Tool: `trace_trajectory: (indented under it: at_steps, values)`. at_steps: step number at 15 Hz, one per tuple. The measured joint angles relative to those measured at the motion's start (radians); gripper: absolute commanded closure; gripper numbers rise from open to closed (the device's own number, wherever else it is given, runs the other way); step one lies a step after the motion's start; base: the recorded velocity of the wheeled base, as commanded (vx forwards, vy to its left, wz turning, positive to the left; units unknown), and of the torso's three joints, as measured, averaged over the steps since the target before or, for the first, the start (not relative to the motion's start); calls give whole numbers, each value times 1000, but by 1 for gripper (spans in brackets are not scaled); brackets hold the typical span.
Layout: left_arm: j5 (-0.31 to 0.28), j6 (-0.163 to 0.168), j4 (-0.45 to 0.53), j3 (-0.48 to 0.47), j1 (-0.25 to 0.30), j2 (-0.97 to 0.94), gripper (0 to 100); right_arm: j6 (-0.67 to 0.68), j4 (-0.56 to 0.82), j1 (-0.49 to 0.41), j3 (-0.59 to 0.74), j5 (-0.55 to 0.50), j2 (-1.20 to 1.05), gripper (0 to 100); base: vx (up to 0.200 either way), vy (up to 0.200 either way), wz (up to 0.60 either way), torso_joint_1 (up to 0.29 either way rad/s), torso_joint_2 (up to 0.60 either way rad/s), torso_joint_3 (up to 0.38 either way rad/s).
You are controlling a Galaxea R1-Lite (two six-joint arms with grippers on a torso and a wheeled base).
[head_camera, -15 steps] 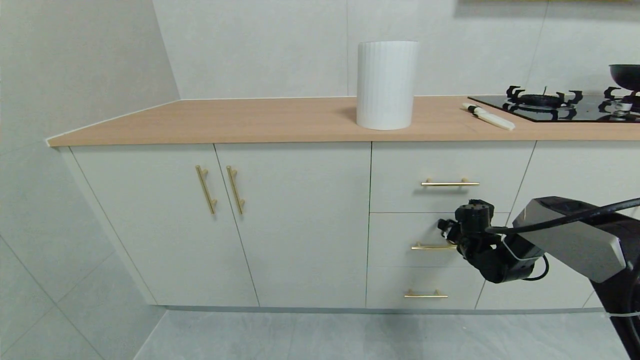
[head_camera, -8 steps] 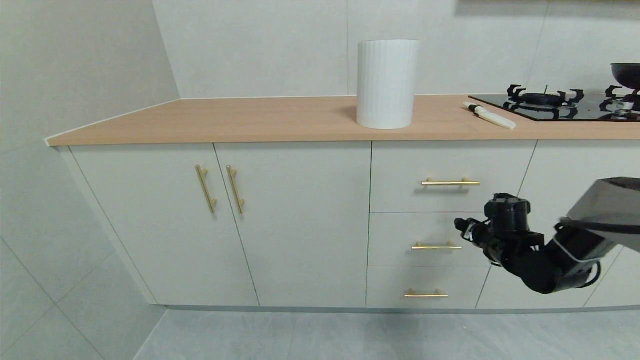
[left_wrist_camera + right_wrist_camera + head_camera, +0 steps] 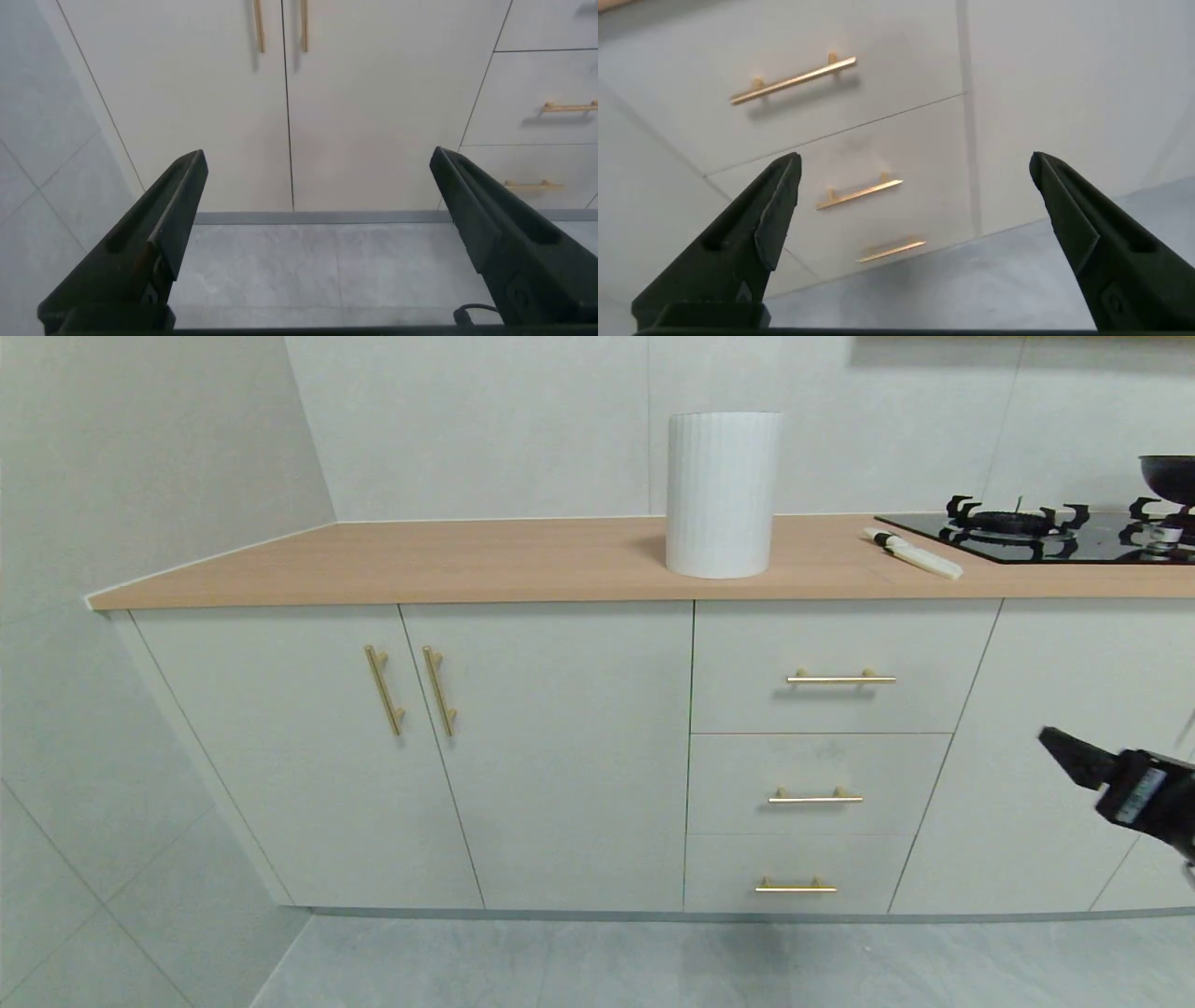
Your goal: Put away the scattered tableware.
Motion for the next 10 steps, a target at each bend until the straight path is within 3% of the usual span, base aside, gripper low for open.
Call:
trace_trajectory:
  at_steps: [3,6,8,10]
  values:
    - [0,0,0,0,0,0,0,-118,299,-11,80,-30,-412,0,0,0,0,0,0,0]
    - [0,0,0,0,0,0,0,-208,724,-52,52,-73,-786,0,0,0,0,0,0,0]
    - [0,0,0,0,0,0,0,-250,927,-92,22,-89,-973,0,0,0,0,0,0,0]
    - [0,0,0,0,0,0,0,-265,989,-131,33,-80,-1114,0,0,0,0,0,0,0]
